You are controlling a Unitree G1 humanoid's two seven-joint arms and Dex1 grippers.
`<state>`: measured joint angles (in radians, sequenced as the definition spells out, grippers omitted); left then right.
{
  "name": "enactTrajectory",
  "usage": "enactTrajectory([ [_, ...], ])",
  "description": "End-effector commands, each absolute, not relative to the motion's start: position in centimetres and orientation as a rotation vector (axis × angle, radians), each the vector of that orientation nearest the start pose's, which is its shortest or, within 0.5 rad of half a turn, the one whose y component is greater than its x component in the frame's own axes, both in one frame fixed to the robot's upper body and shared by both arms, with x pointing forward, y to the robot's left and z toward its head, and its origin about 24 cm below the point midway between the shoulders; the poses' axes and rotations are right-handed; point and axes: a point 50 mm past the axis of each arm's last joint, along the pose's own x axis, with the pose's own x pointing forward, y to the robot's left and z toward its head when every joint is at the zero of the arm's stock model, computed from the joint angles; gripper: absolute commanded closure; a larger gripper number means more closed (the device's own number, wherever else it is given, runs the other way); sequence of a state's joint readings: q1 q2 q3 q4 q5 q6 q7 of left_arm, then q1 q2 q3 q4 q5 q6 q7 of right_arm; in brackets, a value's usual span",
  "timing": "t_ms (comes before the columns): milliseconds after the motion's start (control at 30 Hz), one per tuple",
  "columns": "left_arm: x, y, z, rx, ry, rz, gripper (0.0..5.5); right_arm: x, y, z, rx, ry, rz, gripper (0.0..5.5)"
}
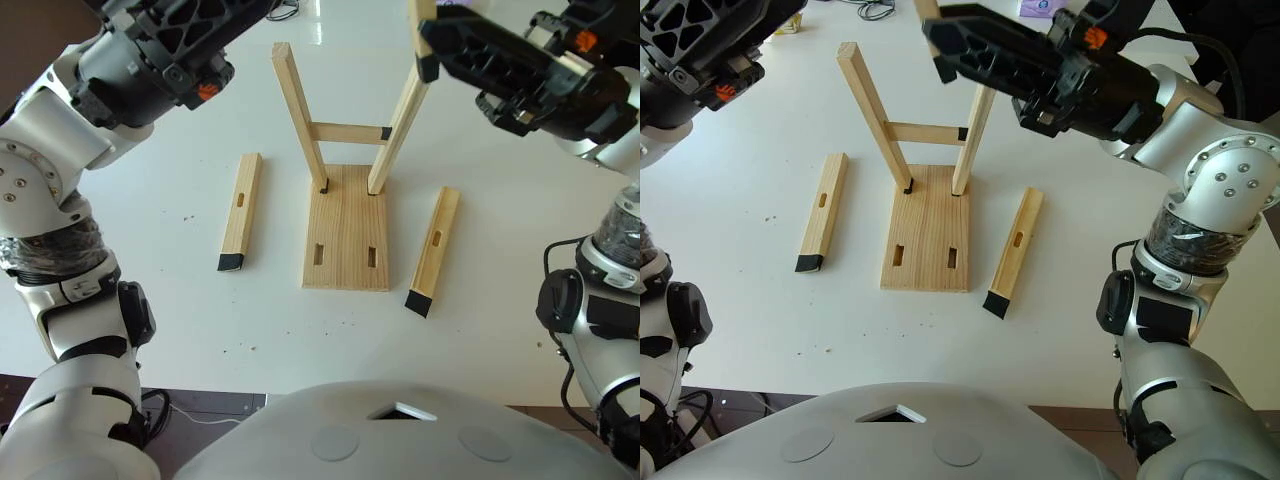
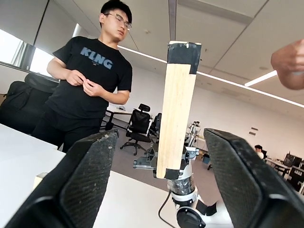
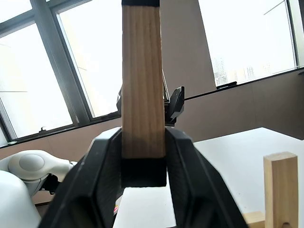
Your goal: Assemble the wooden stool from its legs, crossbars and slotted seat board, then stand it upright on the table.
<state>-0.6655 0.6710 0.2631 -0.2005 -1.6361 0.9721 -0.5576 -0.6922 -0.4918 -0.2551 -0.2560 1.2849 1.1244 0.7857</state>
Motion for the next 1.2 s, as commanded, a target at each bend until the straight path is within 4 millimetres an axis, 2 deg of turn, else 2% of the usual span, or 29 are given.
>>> enactTrajectory([
  [33,24.6,16.5,28.2,-0.433,-0.081,-1.468,2.12,25.8,-13.9,25.1,0.328,0.030,1.588,4.20],
  [267,24.7,15.8,26.8,-0.383,-0.027,-1.500,2.12,26.4,-13.9,24.3,0.188,0.134,1.671,4.20],
  [533,24.5,15.2,25.5,-0.372,0.001,-1.504,2.12,27.0,-13.6,23.5,0.140,0.172,1.706,4.20],
  [800,23.8,14.7,25.0,-0.392,-0.032,-1.512,2.12,27.1,-13.3,23.1,0.119,0.189,1.718,4.20],
  [1033,23.7,14.4,25.0,-0.381,-0.041,-1.511,3.15,27.0,-13.3,22.4,0.108,0.217,1.717,4.20],
  [1200,23.7,14.7,24.9,-0.354,-0.036,-1.504,3.85,26.9,-13.5,22.7,0.133,0.212,1.714,4.20],
])
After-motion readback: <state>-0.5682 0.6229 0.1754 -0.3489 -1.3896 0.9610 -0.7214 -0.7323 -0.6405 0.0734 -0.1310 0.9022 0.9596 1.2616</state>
